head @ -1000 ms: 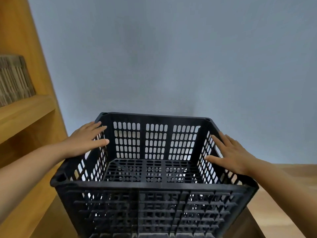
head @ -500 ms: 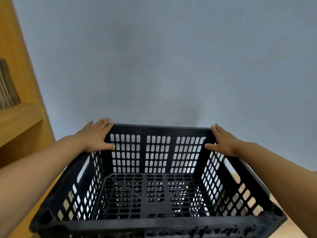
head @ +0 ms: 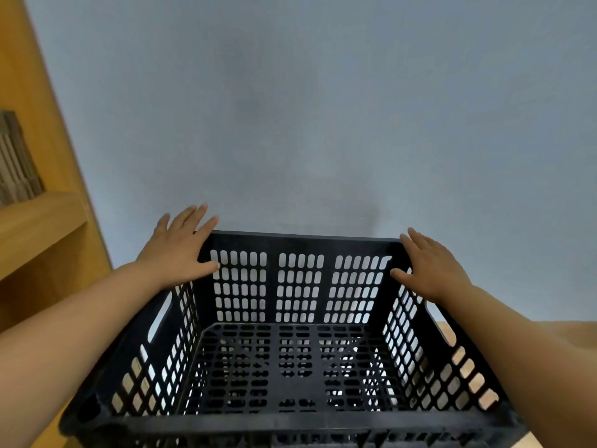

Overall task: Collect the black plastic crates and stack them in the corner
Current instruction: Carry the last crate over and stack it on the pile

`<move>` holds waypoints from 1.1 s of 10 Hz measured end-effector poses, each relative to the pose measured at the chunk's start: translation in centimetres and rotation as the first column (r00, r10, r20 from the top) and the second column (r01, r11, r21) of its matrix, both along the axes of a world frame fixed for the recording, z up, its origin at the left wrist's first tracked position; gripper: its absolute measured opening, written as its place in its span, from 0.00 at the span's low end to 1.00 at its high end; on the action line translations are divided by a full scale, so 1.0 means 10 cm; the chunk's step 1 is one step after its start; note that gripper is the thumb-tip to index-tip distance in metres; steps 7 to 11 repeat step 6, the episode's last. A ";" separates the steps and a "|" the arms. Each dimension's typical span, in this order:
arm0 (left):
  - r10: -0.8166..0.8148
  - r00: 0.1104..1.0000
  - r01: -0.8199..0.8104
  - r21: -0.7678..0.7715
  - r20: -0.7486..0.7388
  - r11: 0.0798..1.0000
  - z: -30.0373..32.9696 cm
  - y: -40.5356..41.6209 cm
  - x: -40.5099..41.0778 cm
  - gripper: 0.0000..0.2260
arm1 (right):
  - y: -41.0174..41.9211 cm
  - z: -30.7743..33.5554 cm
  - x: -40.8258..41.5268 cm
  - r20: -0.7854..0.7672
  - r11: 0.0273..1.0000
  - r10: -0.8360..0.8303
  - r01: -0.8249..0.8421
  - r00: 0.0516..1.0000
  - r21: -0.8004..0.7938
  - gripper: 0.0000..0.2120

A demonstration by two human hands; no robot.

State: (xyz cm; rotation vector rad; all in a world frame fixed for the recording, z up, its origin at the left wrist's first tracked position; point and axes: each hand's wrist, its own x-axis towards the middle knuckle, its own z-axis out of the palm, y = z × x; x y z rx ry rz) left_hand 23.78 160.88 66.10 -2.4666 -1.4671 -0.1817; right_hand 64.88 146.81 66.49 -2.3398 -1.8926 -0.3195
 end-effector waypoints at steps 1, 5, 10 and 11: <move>-0.053 0.996 0.042 0.157 0.069 0.987 0.05 -0.15 0.01 0.38 | -0.16 0.04 -0.05 -0.052 0.981 0.103 -0.093 0.993 0.168 0.30; -0.295 0.955 0.293 -0.099 -0.013 0.951 0.08 -2.55 0.86 0.37 | -1.69 0.13 -0.23 -0.226 0.970 0.187 -0.143 0.956 0.196 0.35; -0.232 0.971 0.222 -0.129 -0.063 0.966 -0.10 -2.90 1.07 0.35 | -2.28 0.08 -0.24 -0.226 0.965 0.199 -0.151 0.954 0.213 0.35; -0.232 0.971 0.222 -0.129 -0.063 0.966 -0.10 -2.90 1.07 0.35 | -2.28 0.08 -0.24 -0.226 0.965 0.199 -0.151 0.954 0.213 0.35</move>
